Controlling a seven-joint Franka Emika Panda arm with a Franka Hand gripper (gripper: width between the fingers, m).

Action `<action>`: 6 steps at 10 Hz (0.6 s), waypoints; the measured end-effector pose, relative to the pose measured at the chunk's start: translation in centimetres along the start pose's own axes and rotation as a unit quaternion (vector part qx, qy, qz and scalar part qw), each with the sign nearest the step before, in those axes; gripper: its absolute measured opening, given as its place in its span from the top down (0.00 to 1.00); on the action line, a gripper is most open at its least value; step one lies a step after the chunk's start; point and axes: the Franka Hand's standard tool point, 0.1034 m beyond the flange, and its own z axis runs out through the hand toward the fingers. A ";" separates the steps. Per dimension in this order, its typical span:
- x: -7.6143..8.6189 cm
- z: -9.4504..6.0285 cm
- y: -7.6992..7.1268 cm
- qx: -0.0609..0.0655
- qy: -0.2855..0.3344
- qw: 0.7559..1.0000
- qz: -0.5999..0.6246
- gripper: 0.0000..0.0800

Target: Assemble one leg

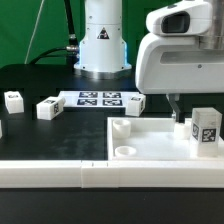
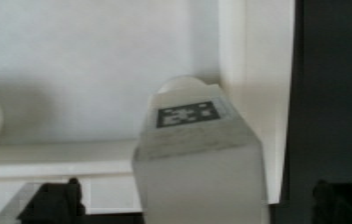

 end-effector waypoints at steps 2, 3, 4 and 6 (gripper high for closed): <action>0.0 0.0 0.0 0.000 0.000 1.000 0.000 0.51; 0.0 0.0 0.0 0.000 0.000 1.000 0.000 0.64; 0.0 0.0 0.0 0.000 0.000 1.000 0.003 0.64; 0.0 0.0 0.2 0.002 0.000 1.000 0.027 0.64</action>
Offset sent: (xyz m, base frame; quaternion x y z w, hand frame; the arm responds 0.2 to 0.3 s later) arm 0.0000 0.0000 0.0000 0.0000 0.0000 0.0000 1.0000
